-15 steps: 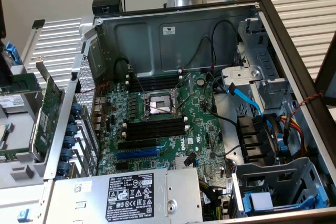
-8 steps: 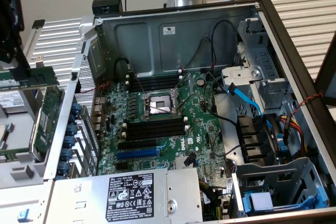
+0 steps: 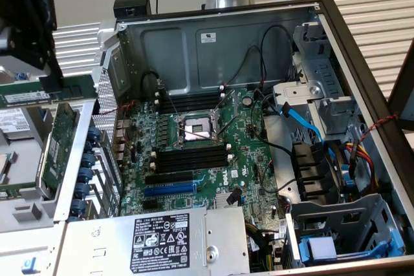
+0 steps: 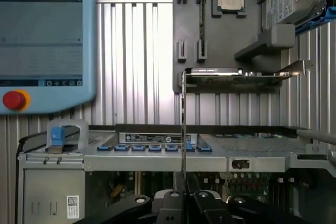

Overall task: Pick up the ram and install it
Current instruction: 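Pick up the ram and move it above insertion slot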

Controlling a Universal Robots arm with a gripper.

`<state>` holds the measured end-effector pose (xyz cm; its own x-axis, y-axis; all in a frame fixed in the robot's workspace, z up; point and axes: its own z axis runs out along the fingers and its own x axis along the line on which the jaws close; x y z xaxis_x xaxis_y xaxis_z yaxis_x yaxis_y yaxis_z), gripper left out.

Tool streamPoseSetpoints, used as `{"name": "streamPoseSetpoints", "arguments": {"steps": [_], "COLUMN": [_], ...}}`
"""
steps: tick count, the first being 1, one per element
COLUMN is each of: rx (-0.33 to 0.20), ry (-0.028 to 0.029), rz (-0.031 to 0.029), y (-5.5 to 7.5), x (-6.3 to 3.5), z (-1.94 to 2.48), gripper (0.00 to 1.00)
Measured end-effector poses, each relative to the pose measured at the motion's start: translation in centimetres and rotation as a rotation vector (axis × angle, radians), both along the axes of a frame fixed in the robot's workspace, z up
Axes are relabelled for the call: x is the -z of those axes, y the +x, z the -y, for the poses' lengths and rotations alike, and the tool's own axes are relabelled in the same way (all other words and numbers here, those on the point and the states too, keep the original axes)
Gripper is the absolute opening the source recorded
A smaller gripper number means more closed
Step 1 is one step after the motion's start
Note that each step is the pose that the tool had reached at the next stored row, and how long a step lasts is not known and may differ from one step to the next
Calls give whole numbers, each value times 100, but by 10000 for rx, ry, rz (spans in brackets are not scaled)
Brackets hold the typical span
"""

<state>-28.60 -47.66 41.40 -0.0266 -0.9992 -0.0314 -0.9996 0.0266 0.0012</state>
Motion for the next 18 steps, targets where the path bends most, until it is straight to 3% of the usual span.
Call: {"name": "streamPoseSetpoints", "arguments": {"steps": [12, 18], "rx": [-114, -117], "ry": [17, 17], "rz": [-22, -67], "y": [517, 750], "x": [-33, -33], "z": [0, -20], "gripper": [13, 13]}}
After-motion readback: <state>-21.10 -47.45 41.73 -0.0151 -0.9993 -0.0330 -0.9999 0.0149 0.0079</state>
